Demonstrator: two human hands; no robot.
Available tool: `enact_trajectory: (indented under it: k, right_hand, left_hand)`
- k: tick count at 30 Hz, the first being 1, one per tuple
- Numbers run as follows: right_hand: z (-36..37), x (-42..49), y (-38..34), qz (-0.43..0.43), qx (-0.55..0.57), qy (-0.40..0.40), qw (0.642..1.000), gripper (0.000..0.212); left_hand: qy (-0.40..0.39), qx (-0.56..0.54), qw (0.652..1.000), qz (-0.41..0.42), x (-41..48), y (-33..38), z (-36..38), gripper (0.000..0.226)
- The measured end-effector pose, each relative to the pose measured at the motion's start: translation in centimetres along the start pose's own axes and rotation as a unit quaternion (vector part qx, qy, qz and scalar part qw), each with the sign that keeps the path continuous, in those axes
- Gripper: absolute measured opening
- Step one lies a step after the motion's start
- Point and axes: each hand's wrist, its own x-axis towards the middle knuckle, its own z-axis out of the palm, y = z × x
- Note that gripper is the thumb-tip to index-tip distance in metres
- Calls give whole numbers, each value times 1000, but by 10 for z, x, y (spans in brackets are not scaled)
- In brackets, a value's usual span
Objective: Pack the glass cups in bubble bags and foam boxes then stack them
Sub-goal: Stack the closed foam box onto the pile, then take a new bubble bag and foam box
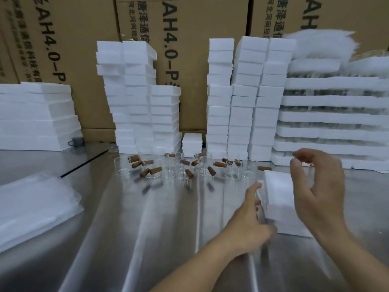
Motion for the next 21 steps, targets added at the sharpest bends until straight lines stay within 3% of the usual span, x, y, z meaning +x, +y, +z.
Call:
enact_trajectory:
  k: [4, 8, 10, 13, 15, 18, 21]
  right_hand:
    - [23, -28, -19, -128, 23, -138, 982, 31]
    - [41, -53, -25, -167, -9, -314, 935, 41]
    - [47, -57, -25, -150, -8, -346, 926, 42]
    - [52, -55, -20, -122, -42, -332, 935, 40]
    - [53, -53, -11, -100, -78, -306, 944, 36]
    - [56, -52, 21, -59, -138, -277, 949, 32]
    - [63, -50, 61, 10, -187, -311, 932, 41]
  left_hand:
    - [180, 12, 982, 53, -33, 1, -46, 63]
    - [323, 194, 924, 69, -81, -6, -154, 40]
    - [386, 326, 863, 30, -106, -11, -224, 37]
    - [474, 481, 732, -89, -143, -27, -317, 35]
    - [486, 503, 684, -207, -167, -50, -362, 47]
    - [384, 431, 709, -404, -196, -95, -391, 69]
    - [301, 427, 726, -447, -207, -123, -392, 63]
